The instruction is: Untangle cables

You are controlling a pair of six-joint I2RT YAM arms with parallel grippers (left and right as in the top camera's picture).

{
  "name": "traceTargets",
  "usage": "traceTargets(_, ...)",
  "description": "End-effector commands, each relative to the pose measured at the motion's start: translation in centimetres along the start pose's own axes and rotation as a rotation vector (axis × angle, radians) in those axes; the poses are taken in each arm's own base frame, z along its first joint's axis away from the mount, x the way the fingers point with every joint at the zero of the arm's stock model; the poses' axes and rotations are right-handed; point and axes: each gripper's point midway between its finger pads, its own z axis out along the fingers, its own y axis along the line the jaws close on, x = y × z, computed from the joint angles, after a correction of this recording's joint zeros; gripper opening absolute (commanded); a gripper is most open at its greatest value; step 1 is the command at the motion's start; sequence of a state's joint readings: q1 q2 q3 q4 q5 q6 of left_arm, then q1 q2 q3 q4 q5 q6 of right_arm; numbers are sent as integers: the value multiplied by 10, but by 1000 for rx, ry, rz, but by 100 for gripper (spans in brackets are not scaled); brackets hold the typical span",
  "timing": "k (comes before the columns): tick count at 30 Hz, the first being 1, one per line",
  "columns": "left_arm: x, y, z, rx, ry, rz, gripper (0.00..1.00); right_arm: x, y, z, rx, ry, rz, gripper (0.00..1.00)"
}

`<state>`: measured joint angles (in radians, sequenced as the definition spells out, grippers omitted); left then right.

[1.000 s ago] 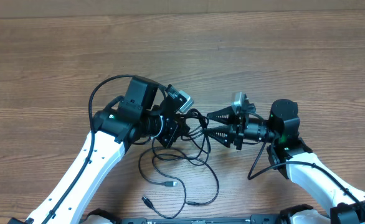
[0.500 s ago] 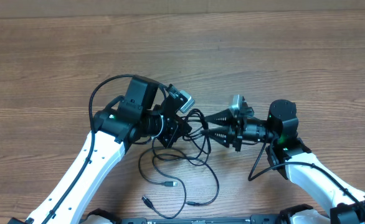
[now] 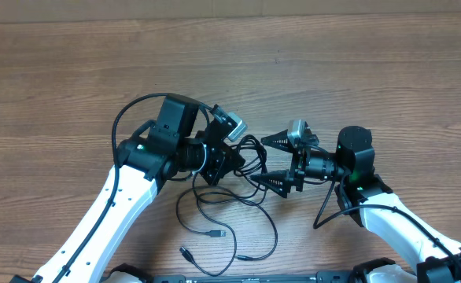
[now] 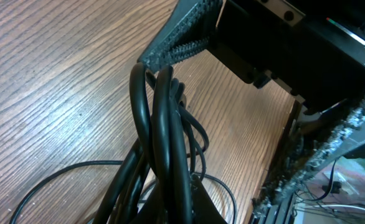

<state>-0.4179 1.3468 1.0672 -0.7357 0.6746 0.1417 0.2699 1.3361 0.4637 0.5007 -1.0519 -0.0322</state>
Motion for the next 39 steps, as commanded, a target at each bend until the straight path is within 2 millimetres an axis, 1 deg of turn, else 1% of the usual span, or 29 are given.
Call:
traceTargets(1,-7,-5,-2,32,-17,17,4,-1,-2,1,14,-2,-9,100)
traceTargets(4,-7,-5,-2,32,-17,17,4,-1,-2,1,17,-1,-8,100)
traceTargets(6,-7,-5,-2,31,-18,17,4,-1,-2,1,17,-2,-9,95)
traceTargets(7,-7,-5,-2,31,-18,18,4,-1,-2,1,19,-2,-10,89)
traceTargets(9,-7,-5,-2,31,-18,17,4,-1,-3,1,25,-2,-9,66)
traceTargets(11,-7,-5,-2,31,-17,17,4,-1,-3,1,25,-2,-10,29)
traceTargets(12,-7,-5,-2,31,-18,17,4,-1,-3,1,25,-2,-9,18)
traceTargets(14,-7,-5,-2,30,-17,17,4,-1,-3,1,25,-2,-9,4)
traceTargets(28,-7,-3,-2,22,-17,14,4,-1,-3,1,25,-2,-9,4)
traceTargets(30,-8,6,-2,-29,-18,-33,4,-1,-3,1,25,-2,-9,4)
traceTargets(34,-7,36,-6,-200,-28,-195,4,-1,-5,1,35,-2,-8,4)
traceTargets(39,-5,54,-11,-310,-43,-304,4,-1,-5,1,36,-2,-6,4)
